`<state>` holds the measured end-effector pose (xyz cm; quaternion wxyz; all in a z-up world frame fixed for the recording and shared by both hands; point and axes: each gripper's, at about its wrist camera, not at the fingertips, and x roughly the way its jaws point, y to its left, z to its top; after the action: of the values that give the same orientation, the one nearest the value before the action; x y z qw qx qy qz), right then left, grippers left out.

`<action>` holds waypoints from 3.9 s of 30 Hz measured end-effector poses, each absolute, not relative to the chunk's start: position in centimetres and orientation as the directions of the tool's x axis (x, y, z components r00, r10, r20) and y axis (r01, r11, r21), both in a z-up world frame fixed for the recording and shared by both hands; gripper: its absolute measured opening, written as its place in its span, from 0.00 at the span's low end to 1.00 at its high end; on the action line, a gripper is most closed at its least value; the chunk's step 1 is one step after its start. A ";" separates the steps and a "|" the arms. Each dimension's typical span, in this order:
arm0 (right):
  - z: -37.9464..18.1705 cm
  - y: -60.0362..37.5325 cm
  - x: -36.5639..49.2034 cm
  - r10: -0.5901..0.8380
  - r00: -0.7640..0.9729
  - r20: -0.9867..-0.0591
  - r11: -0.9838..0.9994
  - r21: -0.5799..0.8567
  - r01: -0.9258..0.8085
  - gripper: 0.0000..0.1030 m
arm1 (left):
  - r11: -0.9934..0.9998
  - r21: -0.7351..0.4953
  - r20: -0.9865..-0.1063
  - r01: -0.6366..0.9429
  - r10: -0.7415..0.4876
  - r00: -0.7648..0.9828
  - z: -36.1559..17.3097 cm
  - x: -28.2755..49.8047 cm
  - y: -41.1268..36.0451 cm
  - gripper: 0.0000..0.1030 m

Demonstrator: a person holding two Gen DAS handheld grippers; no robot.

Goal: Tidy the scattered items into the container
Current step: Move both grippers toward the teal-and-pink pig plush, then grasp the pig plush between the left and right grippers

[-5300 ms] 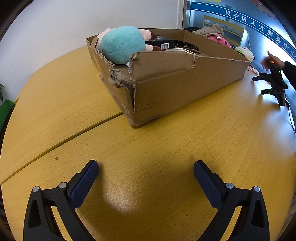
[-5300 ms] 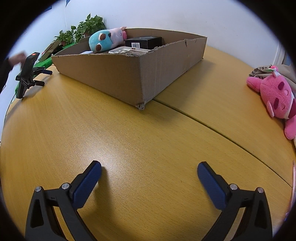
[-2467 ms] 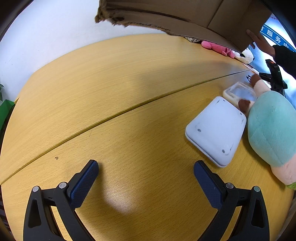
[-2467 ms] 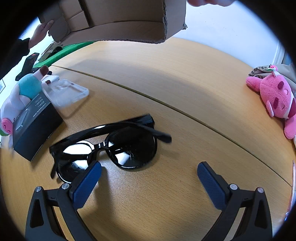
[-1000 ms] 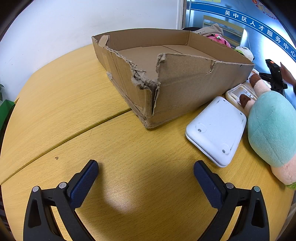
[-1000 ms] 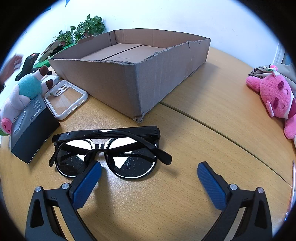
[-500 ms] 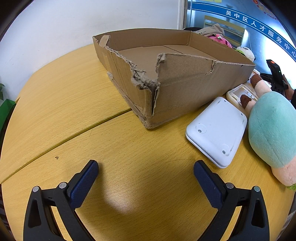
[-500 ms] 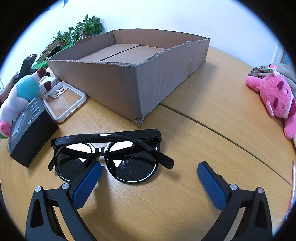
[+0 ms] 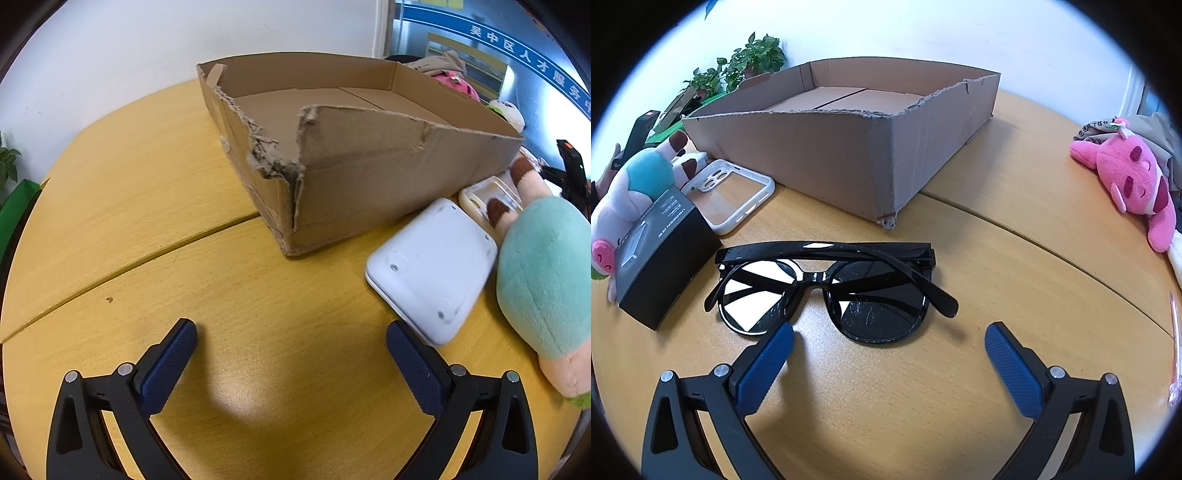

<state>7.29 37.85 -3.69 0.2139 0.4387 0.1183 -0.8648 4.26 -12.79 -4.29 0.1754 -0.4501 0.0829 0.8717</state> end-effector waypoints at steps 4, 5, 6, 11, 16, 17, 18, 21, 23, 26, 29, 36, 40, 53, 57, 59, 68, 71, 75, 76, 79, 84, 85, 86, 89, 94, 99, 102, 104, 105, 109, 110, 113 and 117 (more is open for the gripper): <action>-3.7 37.5 7.8 -0.249 -0.533 -0.809 -0.894 -0.020 0.447 1.00 | -0.951 -0.033 -0.766 -0.307 0.221 -0.603 -2.9 6.2 -13.0 1.00; -3.7 37.5 7.9 -0.247 -0.534 -0.808 -0.896 -0.020 0.444 1.00 | -0.956 -0.055 -0.747 -0.288 0.231 -0.623 -2.2 6.9 -13.1 1.00; -3.7 37.4 8.0 -0.245 -0.535 -0.808 -0.897 -0.020 0.441 1.00 | -0.959 -0.077 -0.725 -0.271 0.241 -0.646 -1.4 7.7 -13.2 1.00; -3.7 37.5 8.0 -0.243 -0.536 -0.808 -0.900 -0.018 0.436 1.00 | -0.965 -0.070 -0.571 -0.251 0.246 -0.784 4.3 13.6 -10.1 1.00; -3.7 37.4 7.9 -0.238 -0.539 -0.808 -0.905 -0.018 0.426 1.00 | -0.924 -0.087 -0.505 -0.371 0.362 -0.783 7.7 15.4 -4.2 1.00; -3.7 37.4 7.9 -0.235 -0.540 -0.808 -0.906 -0.018 0.422 1.00 | -0.915 -0.097 -0.502 -0.391 0.384 -0.775 8.0 15.3 -3.3 1.00; -3.7 37.4 7.9 -0.233 -0.541 -0.808 -0.908 -0.018 0.418 1.00 | -0.904 -0.118 -0.503 -0.412 0.412 -0.760 8.2 15.0 -2.4 1.00; -3.7 37.3 7.9 -0.228 -0.543 -0.808 -0.912 -0.017 0.410 1.00 | -0.855 -0.230 -0.528 -0.464 0.510 -0.679 7.6 14.4 -0.6 1.00; -3.8 37.4 7.9 -0.225 -0.545 -0.808 -0.915 -0.017 0.404 1.00 | -0.830 -0.279 -0.566 -0.483 0.549 -0.615 6.6 14.4 1.1 1.00; -3.7 37.4 8.0 -0.216 -0.549 -0.808 -0.921 -0.018 0.389 1.00 | -0.837 -0.265 -0.629 -0.479 0.526 -0.572 5.0 15.2 3.1 1.00; -3.7 37.4 8.1 -0.210 -0.551 -0.808 -0.926 -0.017 0.377 1.00 | -0.869 -0.216 -0.658 -0.444 0.466 -0.592 4.6 16.5 3.7 1.00; -3.7 36.9 8.5 -0.153 -0.571 -0.806 -0.958 -0.020 0.285 1.00 | -0.914 -0.151 -0.701 -0.375 0.367 -0.611 3.3 17.3 3.8 0.99; -3.7 36.8 9.9 -0.094 -0.585 -0.806 -0.983 -0.018 0.182 1.00 | -0.915 -0.189 -0.692 -0.356 0.381 -0.613 3.4 17.4 3.0 0.98; 3.1 31.7 16.7 -0.147 -0.690 -0.709 -0.989 0.081 0.127 0.99 | -0.877 -0.327 -0.675 -0.353 0.478 -0.562 3.3 17.9 2.0 0.99; 4.5 28.2 16.1 -0.189 -0.704 -0.685 -0.978 0.066 0.198 0.99 | -0.860 -0.374 -0.645 -0.347 0.510 -0.569 3.9 18.3 1.5 0.99; 4.8 26.7 16.0 -0.221 -0.697 -0.682 -0.970 0.083 0.227 0.99 | -0.858 -0.383 -0.630 -0.343 0.514 -0.581 4.2 18.7 1.2 0.99; 5.5 20.5 16.8 -0.308 -0.676 -0.670 -0.935 0.083 0.344 0.99 | -0.863 -0.410 -0.569 -0.294 0.494 -0.657 5.4 19.7 -0.2 1.00; 5.6 19.5 17.3 -0.320 -0.670 -0.670 -0.928 0.081 0.362 0.99 | -0.858 -0.417 -0.564 -0.298 0.502 -0.655 5.5 19.7 -0.2 1.00; 5.2 19.2 17.3 -0.328 -0.657 -0.679 -0.926 0.093 0.367 0.99 | -0.865 -0.406 -0.585 -0.296 0.495 -0.642 5.3 19.8 -0.1 1.00; 5.1 19.2 17.3 -0.332 -0.653 -0.681 -0.925 0.100 0.366 0.99 | -0.860 -0.414 -0.586 -0.298 0.502 -0.636 5.3 19.9 -0.1 1.00; 4.9 19.3 17.3 -0.329 -0.650 -0.685 -0.928 0.105 0.359 0.99 | -0.843 -0.446 -0.582 -0.302 0.529 -0.617 5.0 20.1 -0.1 1.00; 4.6 18.9 17.3 -0.344 -0.640 -0.687 -0.921 0.113 0.374 0.99 | -0.840 -0.450 -0.587 -0.304 0.534 -0.608 4.7 20.3 0.7 1.00; 4.6 18.8 17.3 -0.344 -0.637 -0.689 -0.920 0.112 0.375 0.99 | -0.841 -0.445 -0.585 -0.309 0.534 -0.610 4.7 20.4 0.9 1.00; 4.5 18.8 17.3 -0.345 -0.636 -0.691 -0.920 0.113 0.376 0.99 | -0.842 -0.441 -0.583 -0.312 0.533 -0.613 4.8 20.4 1.0 1.00; 4.5 18.8 17.2 -0.351 -0.632 -0.691 -0.918 0.121 0.378 0.99 | -0.847 -0.434 -0.586 -0.309 0.525 -0.617 4.7 20.3 1.4 1.00; 4.2 19.0 16.7 -0.350 -0.626 -0.697 -0.919 0.129 0.372 0.99 | -0.855 -0.437 -0.609 -0.280 0.511 -0.607 4.0 19.9 1.5 1.00; 4.1 19.4 16.1 -0.383 -0.608 -0.695 -0.912 0.183 0.366 0.99 | -0.839 -0.477 -0.625 -0.262 0.533 -0.570 2.9 19.5 1.1 1.00; 4.1 19.3 15.3 -0.428 -0.577 -0.696 -0.895 0.239 0.376 0.99 | -0.837 -0.485 -0.636 -0.255 0.537 -0.554 2.3 19.8 1.5 0.99; 4.1 18.7 14.4 -0.477 -0.537 -0.696 -0.871 0.290 0.397 0.99 | -0.854 -0.458 -0.659 -0.248 0.513 -0.550 1.9 20.2 2.0 0.99; 4.2 18.2 14.0 -0.495 -0.523 -0.694 -0.860 0.306 0.408 0.99 | -0.863 -0.443 -0.670 -0.242 0.498 -0.551 1.7 20.3 2.3 0.99; 4.6 15.4 12.5 -0.575 -0.475 -0.667 -0.805 0.356 0.475 0.99 | -0.889 -0.422 -0.720 -0.180 0.449 -0.529 -0.1 20.5 3.0 0.90; 4.3 14.6 12.0 -0.588 -0.454 -0.670 -0.793 0.365 0.488 0.99 | -0.881 -0.441 -0.719 -0.170 0.460 -0.520 -0.6 20.4 2.9 0.90; 2.9 12.3 11.0 -0.573 -0.416 -0.706 -0.790 0.340 0.510 0.98 | -0.872 -0.463 -0.706 -0.158 0.471 -0.529 -0.8 20.6 2.8 0.88; 0.5 10.4 10.3 -0.587 -0.337 -0.736 -0.771 0.382 0.510 0.91 | -0.872 -0.463 -0.705 -0.159 0.471 -0.530 -0.7 20.7 2.7 0.83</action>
<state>10.28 10.40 0.53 0.3360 0.4676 -0.0412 -0.8165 20.70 2.72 -0.73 0.1838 -0.4487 -0.1741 0.8571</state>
